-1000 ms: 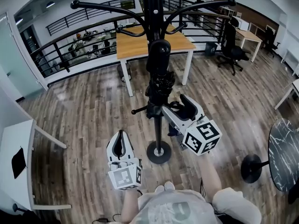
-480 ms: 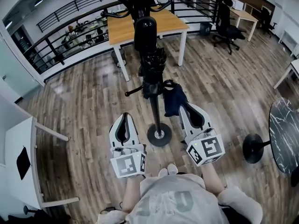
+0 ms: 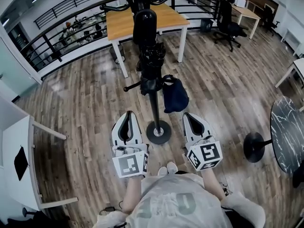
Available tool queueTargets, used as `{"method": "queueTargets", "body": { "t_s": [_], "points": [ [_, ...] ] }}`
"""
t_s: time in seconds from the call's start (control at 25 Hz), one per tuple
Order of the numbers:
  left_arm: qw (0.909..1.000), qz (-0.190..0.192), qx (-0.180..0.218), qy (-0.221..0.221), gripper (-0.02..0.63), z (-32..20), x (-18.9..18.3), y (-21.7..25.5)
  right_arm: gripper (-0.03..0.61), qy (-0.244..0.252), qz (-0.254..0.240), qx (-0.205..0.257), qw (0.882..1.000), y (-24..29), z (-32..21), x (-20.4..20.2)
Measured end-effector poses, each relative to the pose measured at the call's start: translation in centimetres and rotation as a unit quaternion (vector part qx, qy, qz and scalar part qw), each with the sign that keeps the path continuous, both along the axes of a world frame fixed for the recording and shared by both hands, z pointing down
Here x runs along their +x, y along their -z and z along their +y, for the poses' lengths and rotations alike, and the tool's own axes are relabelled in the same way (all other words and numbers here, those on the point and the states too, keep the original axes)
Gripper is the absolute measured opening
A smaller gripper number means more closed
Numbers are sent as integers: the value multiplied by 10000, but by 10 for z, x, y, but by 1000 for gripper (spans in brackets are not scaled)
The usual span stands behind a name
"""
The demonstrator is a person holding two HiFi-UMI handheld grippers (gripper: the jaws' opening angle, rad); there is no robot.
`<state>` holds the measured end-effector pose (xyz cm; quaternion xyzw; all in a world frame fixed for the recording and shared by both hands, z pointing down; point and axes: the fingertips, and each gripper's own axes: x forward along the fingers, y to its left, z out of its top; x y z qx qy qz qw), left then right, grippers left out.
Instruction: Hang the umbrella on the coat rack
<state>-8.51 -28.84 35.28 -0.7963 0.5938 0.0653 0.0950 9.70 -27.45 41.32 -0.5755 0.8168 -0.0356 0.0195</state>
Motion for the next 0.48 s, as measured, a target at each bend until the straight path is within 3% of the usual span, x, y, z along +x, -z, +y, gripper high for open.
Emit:
{"method": "queueTargets", "body": {
  "t_s": [0.48],
  "points": [
    [10000,31,-19,-67,32,-1,4,-3,31,45,-9,114,9999,7,0,1]
  ]
}}
